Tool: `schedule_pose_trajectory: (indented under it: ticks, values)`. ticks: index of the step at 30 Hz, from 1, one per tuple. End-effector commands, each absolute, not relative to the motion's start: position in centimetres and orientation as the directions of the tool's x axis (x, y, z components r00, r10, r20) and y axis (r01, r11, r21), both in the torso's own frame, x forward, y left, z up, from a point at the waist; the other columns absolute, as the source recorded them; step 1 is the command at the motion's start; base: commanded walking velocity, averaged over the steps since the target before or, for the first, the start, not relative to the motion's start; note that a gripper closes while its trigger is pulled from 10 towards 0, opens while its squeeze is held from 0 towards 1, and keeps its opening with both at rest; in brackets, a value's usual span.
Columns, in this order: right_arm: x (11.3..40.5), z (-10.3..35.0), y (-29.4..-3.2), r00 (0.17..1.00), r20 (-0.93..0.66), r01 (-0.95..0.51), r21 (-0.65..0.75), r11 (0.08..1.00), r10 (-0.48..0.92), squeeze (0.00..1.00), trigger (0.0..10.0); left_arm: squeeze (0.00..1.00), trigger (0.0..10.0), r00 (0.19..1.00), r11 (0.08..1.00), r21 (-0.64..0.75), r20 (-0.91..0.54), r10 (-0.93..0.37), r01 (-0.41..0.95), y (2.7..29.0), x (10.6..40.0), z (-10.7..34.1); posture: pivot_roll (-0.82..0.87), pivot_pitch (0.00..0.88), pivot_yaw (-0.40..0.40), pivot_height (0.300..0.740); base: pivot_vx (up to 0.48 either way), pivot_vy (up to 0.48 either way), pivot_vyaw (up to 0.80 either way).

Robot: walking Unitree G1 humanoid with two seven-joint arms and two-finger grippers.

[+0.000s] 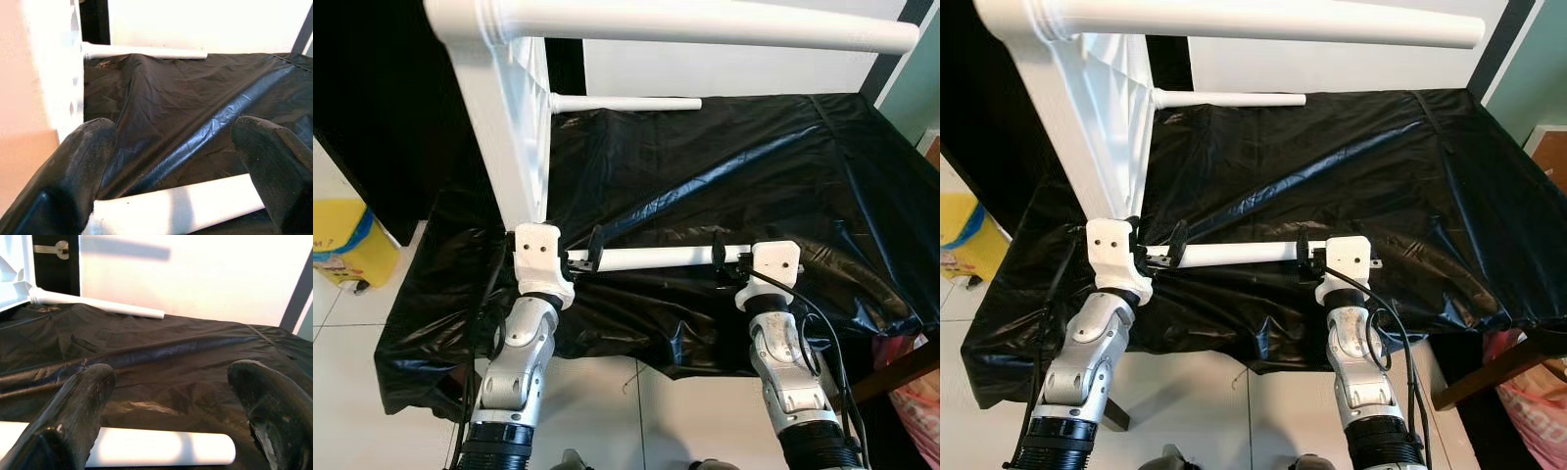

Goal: Building children table

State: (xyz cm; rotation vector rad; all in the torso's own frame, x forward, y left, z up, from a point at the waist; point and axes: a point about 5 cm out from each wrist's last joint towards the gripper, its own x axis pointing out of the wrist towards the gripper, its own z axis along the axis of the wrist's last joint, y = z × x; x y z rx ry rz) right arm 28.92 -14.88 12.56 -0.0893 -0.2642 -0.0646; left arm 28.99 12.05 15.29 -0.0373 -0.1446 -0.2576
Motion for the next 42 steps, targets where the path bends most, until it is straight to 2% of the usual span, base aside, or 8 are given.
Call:
schedule_pose_trajectory:
  ticks: [1, 18, 28, 31, 34, 37, 40, 42]
  values:
    - [28.9, 12.4, -15.3, 0.964, 0.256, 0.094, -0.084, 0.992, -0.070, 0.00, 10.0, 0.00, 10.0, 0.947, 0.957, -0.004, 0.147, -0.286, 0.290, 11.4, 28.9, 15.2, -0.07, 0.048, 0.008, 0.740, 0.000, 0.000, 0.00]
    - [28.9, 12.5, -15.9, 0.962, 0.256, 0.140, -0.147, 0.979, -0.099, 0.00, 10.0, 0.00, 10.0, 0.878, 0.878, 0.018, 0.018, -0.478, 0.478, 9.4, 27.9, 13.4, -0.07, 0.046, 0.010, 0.740, 0.000, 0.000, 0.00]
    - [28.7, 14.8, -15.4, 0.930, 0.367, 0.118, -0.296, 0.948, -0.001, 0.00, 10.0, 0.00, 10.0, 0.892, 0.883, -0.215, -0.089, -0.443, 0.417, 9.6, 28.0, 12.4, -0.07, 0.049, 0.023, 0.740, 0.000, 0.000, 0.00]
    - [28.7, 14.8, -15.4, 0.930, 0.367, 0.118, -0.296, 0.948, -0.001, 0.00, 10.0, 0.00, 10.0, 0.892, 0.883, -0.215, -0.089, -0.443, 0.417, 9.6, 28.0, 12.4, -0.07, 0.049, 0.023, 0.740, 0.000, 0.000, 0.00]
    - [28.9, 20.0, -13.5, 0.799, 0.572, 0.182, -0.523, 0.832, 0.185, 0.00, 10.0, 0.00, 10.0, 0.871, 0.810, -0.472, -0.158, -0.466, 0.348, 9.0, 27.2, 12.2, -0.07, 0.051, 0.025, 0.740, 0.000, 0.000, 0.00]
    - [28.9, 21.0, -13.0, 0.763, 0.605, 0.201, -0.556, 0.806, 0.227, 0.00, 10.0, 0.00, 10.0, 0.871, 0.801, -0.495, -0.158, -0.466, 0.338, 9.0, 27.2, 12.3, -0.07, 0.052, 0.025, 0.740, 0.000, 0.000, 0.00]
    - [29.0, 23.9, -11.6, 0.646, 0.691, 0.275, -0.606, 0.746, 0.324, 0.00, 10.0, 0.00, 10.0, 0.893, 0.800, -0.518, -0.140, -0.428, 0.302, 9.5, 27.4, 13.0, -0.07, 0.052, 0.024, 0.740, 0.000, 0.000, 0.00]
    - [29.0, 23.9, -11.6, 0.646, 0.691, 0.275, -0.606, 0.746, 0.324, 0.00, 10.0, 0.00, 10.0, 0.893, 0.800, -0.518, -0.140, -0.428, 0.302, 9.5, 27.4, 13.0, -0.07, 0.052, 0.024, 0.740, 0.000, 0.000, 0.00]
